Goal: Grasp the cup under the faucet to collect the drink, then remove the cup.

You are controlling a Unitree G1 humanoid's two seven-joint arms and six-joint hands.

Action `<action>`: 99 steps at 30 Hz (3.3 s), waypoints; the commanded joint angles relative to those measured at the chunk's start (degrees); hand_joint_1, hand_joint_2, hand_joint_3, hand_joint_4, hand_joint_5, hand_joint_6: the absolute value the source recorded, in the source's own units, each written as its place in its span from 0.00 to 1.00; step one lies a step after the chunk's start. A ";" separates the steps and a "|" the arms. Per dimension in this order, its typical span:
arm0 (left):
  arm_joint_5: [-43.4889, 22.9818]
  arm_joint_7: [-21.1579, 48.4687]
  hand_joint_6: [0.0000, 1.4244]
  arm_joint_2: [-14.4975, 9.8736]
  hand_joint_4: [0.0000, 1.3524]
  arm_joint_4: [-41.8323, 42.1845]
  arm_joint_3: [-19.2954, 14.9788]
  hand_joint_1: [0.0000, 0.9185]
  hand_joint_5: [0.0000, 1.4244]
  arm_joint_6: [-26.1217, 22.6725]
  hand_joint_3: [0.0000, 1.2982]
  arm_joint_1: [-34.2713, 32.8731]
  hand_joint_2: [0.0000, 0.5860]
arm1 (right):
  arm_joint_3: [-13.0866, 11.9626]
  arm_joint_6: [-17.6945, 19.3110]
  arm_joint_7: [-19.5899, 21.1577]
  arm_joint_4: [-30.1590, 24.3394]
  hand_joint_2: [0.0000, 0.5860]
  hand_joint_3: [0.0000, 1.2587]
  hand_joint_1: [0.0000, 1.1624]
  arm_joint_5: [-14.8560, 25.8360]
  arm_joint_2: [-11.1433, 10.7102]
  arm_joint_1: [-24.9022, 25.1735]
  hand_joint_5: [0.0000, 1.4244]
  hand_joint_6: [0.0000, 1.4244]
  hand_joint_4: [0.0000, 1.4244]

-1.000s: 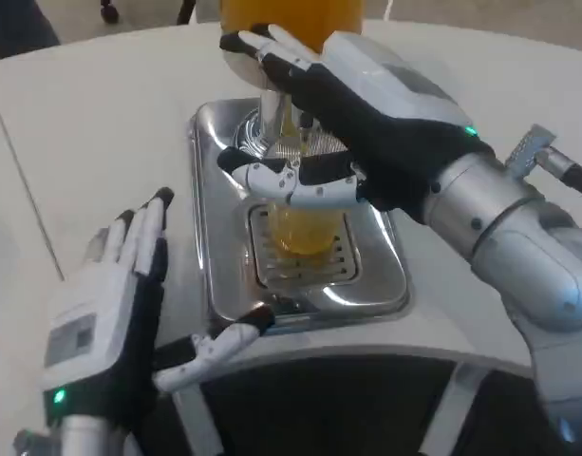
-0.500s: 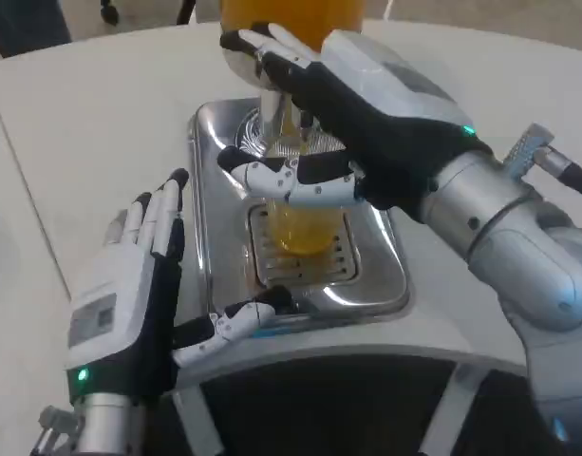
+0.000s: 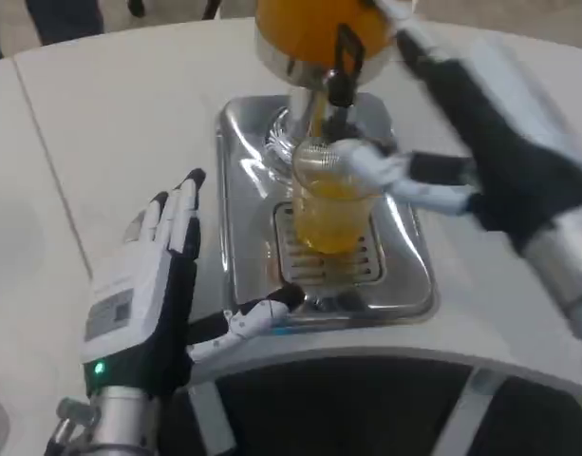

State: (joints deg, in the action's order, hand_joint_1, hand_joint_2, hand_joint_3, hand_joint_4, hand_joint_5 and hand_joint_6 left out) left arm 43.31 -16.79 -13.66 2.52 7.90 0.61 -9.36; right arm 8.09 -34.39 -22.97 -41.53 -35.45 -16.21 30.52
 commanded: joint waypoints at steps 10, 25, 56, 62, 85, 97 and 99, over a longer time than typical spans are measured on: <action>0.61 -1.20 0.03 0.02 0.00 -2.73 2.71 0.27 0.01 0.23 0.00 -2.21 0.10 | -7.45 21.46 0.32 -10.45 0.71 0.01 0.50 -9.07 -17.69 -28.67 0.00 0.04 0.00; -1.04 -3.73 0.04 1.32 0.00 -10.02 4.90 0.37 0.02 1.91 0.00 -7.86 0.11 | -13.69 28.19 -5.02 -11.18 0.70 0.00 0.57 -7.24 -17.32 -39.18 0.00 0.04 0.00; -8.38 -10.48 0.05 6.38 0.00 -32.66 6.80 0.42 0.04 11.30 0.00 -23.30 0.10 | -17.86 29.09 -9.14 -15.05 0.69 0.00 0.60 -3.61 -14.43 -45.10 0.00 0.06 0.00; -9.34 -10.81 0.06 6.92 0.00 -35.91 7.24 0.42 0.04 12.55 0.00 -25.22 0.10 | -16.81 28.71 -10.09 -16.58 0.68 0.00 0.59 -5.06 -13.04 -45.71 0.00 0.06 0.00; -11.27 -13.75 0.16 10.57 0.00 -46.12 7.72 0.42 0.15 13.37 0.00 -31.81 0.09 | -18.97 27.45 -13.82 -18.47 0.66 0.01 0.57 -5.36 -9.12 -46.03 0.02 0.09 0.00; -9.52 -16.85 0.53 14.12 0.15 -50.27 11.13 0.47 0.40 11.43 0.10 -34.11 0.09 | -25.28 31.26 -16.28 -18.47 0.64 0.01 0.53 -4.29 -4.72 -46.30 0.02 0.09 0.00; -8.77 -19.01 0.66 15.39 0.23 -51.53 11.84 0.51 0.50 10.09 0.17 -34.84 0.10 | -27.50 31.31 -17.48 -18.47 0.66 0.01 0.52 -3.45 -3.89 -46.04 0.02 0.09 0.00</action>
State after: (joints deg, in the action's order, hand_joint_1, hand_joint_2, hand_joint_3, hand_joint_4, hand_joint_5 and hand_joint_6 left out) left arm 32.57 -34.98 -0.84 -46.47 17.41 12.62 -44.06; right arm -16.54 -3.74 -38.85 -59.06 -39.96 -20.97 -15.59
